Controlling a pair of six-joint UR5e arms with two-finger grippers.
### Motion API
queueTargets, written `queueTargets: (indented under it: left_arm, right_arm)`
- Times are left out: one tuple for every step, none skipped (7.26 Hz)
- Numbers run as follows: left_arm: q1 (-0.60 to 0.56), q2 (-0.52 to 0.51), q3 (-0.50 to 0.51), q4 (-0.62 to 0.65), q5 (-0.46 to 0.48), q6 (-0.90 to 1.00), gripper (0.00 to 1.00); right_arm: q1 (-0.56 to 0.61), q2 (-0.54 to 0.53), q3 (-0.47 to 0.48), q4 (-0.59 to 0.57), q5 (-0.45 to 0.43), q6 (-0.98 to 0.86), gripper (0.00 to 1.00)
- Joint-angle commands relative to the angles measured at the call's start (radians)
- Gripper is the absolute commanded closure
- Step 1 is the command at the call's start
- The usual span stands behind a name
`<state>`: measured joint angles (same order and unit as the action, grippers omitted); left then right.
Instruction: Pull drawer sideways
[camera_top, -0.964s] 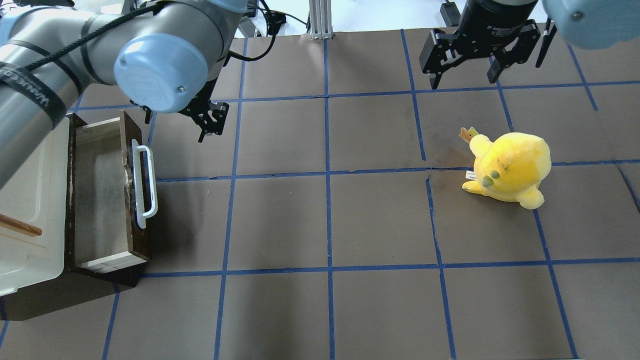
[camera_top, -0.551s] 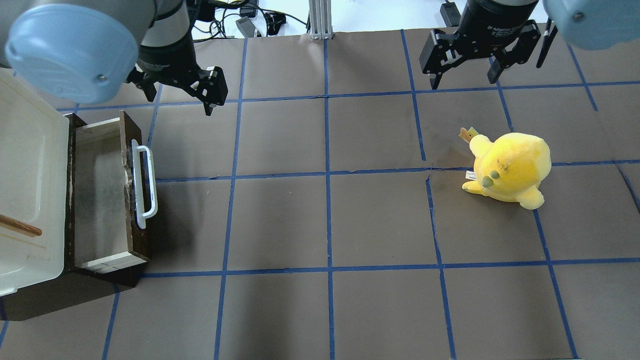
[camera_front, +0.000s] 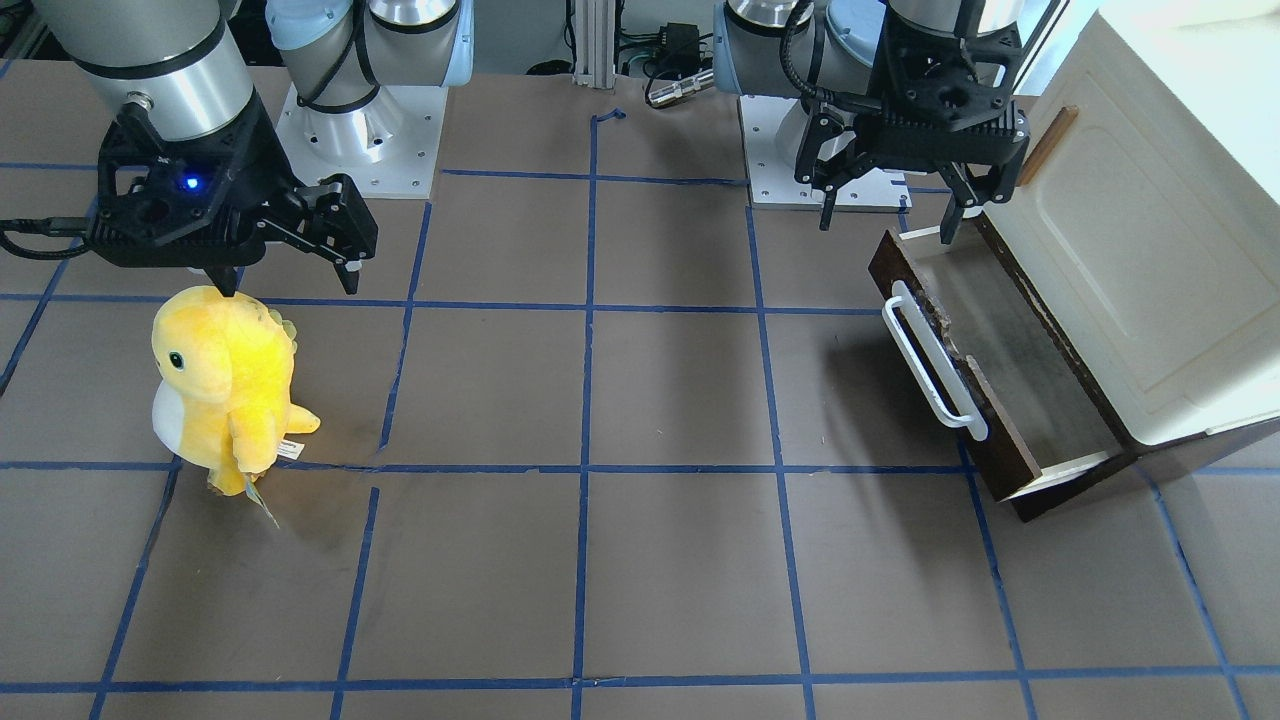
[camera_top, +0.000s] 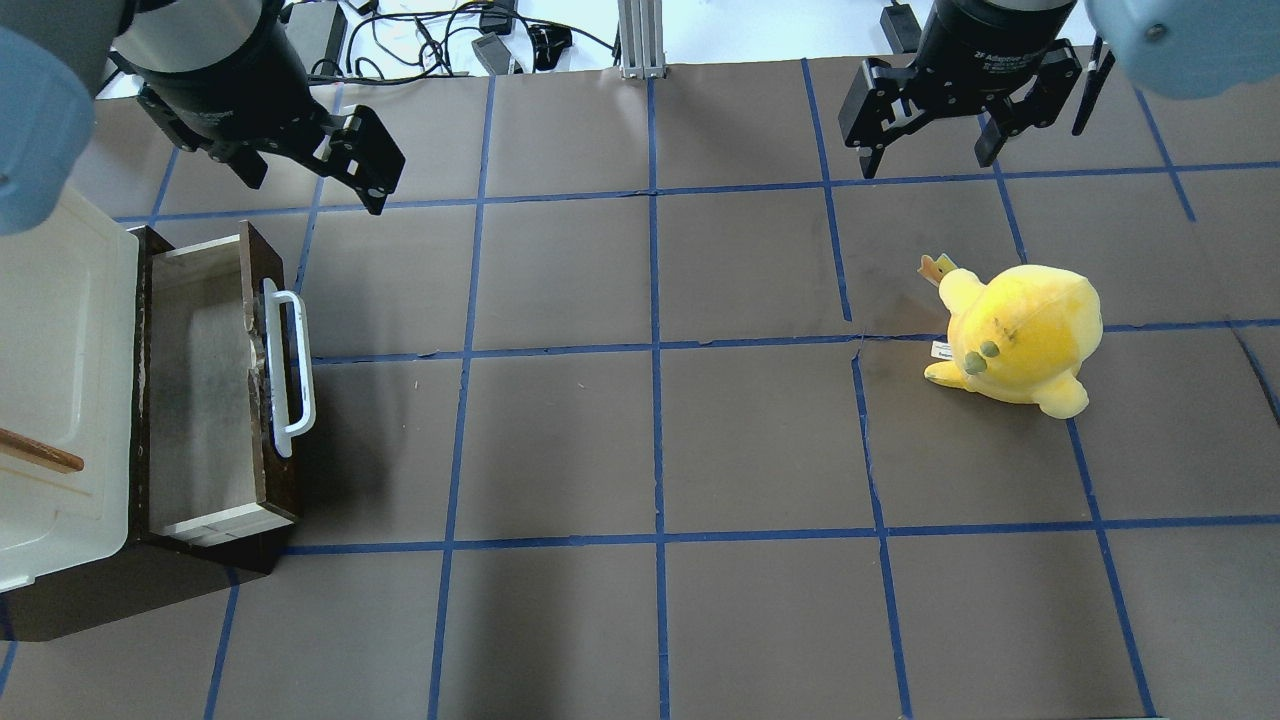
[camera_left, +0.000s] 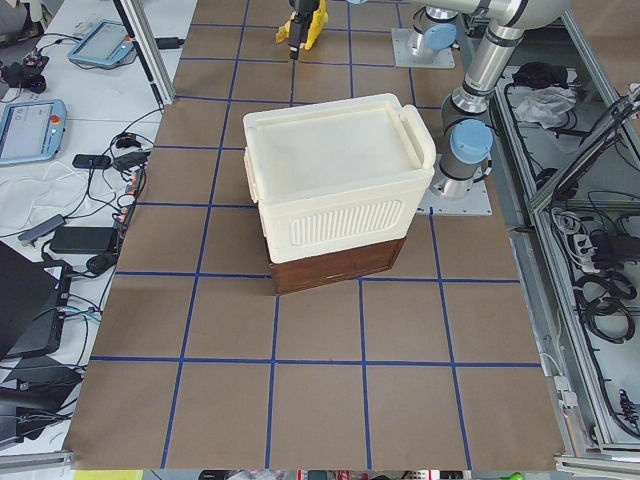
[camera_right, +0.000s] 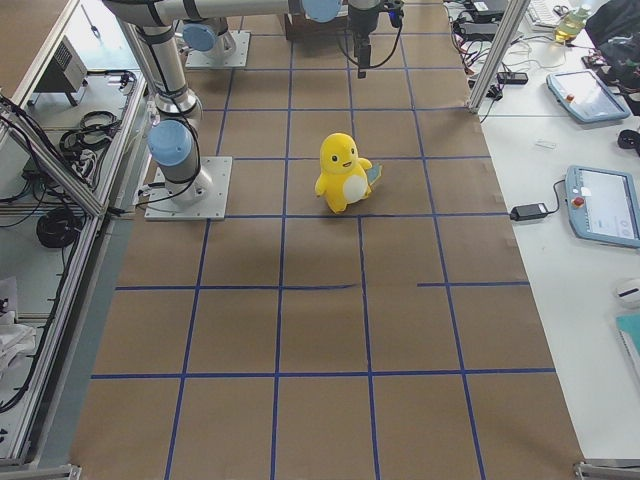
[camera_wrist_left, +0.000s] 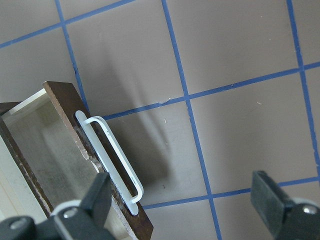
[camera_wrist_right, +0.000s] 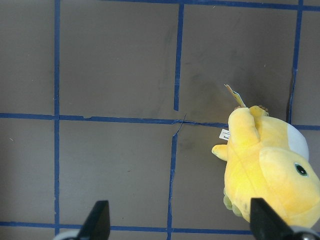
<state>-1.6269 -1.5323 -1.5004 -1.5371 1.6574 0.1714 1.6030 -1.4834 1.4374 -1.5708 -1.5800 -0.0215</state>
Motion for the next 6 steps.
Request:
queueTargets:
  left_arm:
    - [0.036,0.012,-0.003,0.038,-0.08,-0.028,0.0]
    - [0.051,0.023,-0.004,0.037,-0.097,-0.038,0.0]
    - [0.083,0.029,-0.009,0.017,-0.106,-0.027,0.0]
    - [0.138,0.035,-0.012,0.011,-0.145,-0.03,0.0]
    - [0.148,0.056,-0.009,-0.076,-0.153,-0.039,0.0]
    - [0.148,0.072,-0.011,-0.104,-0.14,-0.041,0.0]
  right_arm:
    - [0.0,0.0,0.0,0.0,0.0,0.0,0.0]
    - [0.0,0.0,0.0,0.0,0.0,0.0,0.0]
    - [0.0,0.0,0.0,0.0,0.0,-0.002,0.0]
    - [0.0,0.0,0.0,0.0,0.0,0.0,0.0]
    - [0.0,0.0,0.0,0.0,0.0,0.0,0.0]
    - [0.0,0.0,0.0,0.0,0.0,0.0,0.0]
